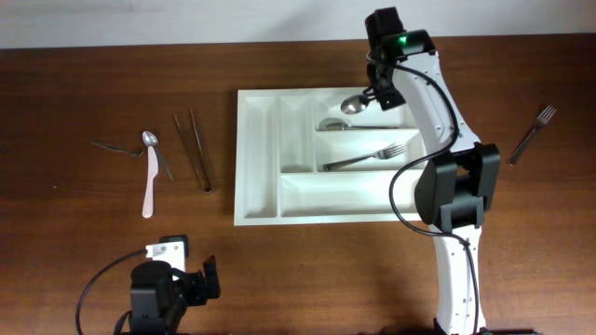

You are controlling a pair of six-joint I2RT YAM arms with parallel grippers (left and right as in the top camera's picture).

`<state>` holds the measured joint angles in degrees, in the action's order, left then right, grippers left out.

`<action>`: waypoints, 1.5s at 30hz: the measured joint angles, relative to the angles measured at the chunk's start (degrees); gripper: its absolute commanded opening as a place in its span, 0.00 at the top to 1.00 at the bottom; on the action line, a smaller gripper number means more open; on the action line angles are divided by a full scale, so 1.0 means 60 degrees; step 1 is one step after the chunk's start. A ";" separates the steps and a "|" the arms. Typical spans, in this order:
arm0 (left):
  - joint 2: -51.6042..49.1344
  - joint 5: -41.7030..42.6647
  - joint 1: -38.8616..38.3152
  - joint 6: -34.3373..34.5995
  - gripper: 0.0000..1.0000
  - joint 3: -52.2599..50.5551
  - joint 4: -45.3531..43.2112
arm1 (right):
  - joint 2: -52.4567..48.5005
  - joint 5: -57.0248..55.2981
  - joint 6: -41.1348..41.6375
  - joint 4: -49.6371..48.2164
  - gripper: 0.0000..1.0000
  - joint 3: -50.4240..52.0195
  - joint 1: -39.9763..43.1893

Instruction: Pack container

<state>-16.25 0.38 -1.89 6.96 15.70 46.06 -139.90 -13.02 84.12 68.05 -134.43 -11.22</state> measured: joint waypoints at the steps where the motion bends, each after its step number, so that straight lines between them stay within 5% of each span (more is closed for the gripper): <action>1: 0.0000 0.0000 0.0000 0.0000 0.01 0.0000 0.0004 | -0.0004 0.0040 0.0022 -0.0033 0.96 0.0080 -0.0040; 13: 0.0000 0.0000 0.0000 0.0000 0.01 0.0000 0.0000 | -0.0004 0.0069 0.0200 -0.0390 0.96 0.0627 -0.1147; 20: 0.0000 0.0000 0.0000 0.0000 0.01 0.0000 0.0000 | -0.0004 0.0018 0.0233 -0.0455 0.66 0.0641 -0.1056; 26: 0.0000 0.0000 0.0000 0.0000 0.01 0.0000 0.0000 | -0.0004 -0.0004 0.0047 -0.0827 0.62 0.0641 -0.0980; 33: 0.0000 0.0000 0.0000 0.0000 0.01 0.0000 0.0004 | 0.0022 -0.0947 -0.3089 -0.0841 0.47 -0.0787 -0.0492; 34: 0.0000 0.0000 0.0000 0.0000 0.01 0.0000 0.0000 | 0.0076 -0.1337 -0.3974 -0.0688 0.32 -0.1111 -0.0339; 38: 0.0000 0.0000 0.0000 0.0000 0.01 0.0000 0.0000 | 0.0452 -0.2036 -0.6645 -0.0219 0.30 -0.1774 0.0696; 45: 0.0000 0.0000 0.0000 0.0000 0.01 0.0000 0.0000 | 0.0557 -0.1126 -0.8699 -0.0098 0.31 -0.1009 0.2994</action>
<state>-16.25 0.38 -1.89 6.96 15.70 46.06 -136.55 -19.77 31.92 67.46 -140.49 6.74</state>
